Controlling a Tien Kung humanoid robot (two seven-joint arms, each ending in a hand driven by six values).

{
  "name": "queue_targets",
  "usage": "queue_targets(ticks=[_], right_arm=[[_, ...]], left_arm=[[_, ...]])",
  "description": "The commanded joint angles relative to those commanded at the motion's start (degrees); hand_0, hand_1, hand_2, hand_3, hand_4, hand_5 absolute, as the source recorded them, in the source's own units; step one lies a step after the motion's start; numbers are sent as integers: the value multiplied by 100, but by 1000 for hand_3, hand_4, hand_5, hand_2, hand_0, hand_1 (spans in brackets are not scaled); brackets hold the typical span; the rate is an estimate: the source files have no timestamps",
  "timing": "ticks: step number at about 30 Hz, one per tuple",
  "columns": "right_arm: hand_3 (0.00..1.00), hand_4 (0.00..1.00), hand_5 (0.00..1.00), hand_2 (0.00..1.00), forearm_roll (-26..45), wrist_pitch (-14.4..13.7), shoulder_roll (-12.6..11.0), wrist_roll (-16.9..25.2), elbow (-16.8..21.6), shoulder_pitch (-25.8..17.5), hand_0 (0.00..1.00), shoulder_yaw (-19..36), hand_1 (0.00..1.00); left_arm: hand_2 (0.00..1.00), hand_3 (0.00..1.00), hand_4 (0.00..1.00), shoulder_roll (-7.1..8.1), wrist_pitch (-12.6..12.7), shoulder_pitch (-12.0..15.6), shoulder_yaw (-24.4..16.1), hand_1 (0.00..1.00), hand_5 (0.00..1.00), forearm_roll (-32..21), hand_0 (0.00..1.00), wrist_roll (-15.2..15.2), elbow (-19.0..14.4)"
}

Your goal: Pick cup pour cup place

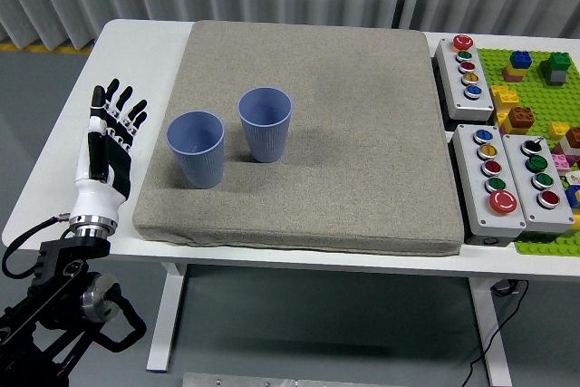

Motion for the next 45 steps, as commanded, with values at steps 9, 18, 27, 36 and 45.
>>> queue_targets(ticks=[9, 18, 27, 36, 45], right_arm=[[544, 2, 22, 539, 4, 0, -7, 3, 0, 18, 647, 4, 635], [544, 2, 24, 539, -15, 6, -22, -3, 4, 49, 647, 28, 635], [543, 2, 25, 539, -19, 16, -24, -6, 5, 61, 646, 20, 635], [543, 2, 25, 538, 37, 2, -21, -6, 2, 61, 647, 1, 634], [543, 2, 23, 538, 48, 9, -21, -7, 0, 68, 646, -12, 634]], left_arm=[[962, 998, 998, 31, 188, 61, -156, 843, 654, 1240, 870, 237, 64], [998, 998, 998, 275, -401, 293, -169, 891, 438, 2262, 916, 637, -62], [998, 998, 998, 357, -534, 373, 72, 922, 404, 3127, 954, 866, -17], [998, 998, 998, 264, -487, 108, 128, 933, 395, 3278, 969, 930, 416], [998, 998, 998, 140, -495, -130, 86, 938, 396, 3433, 975, 997, 806]])
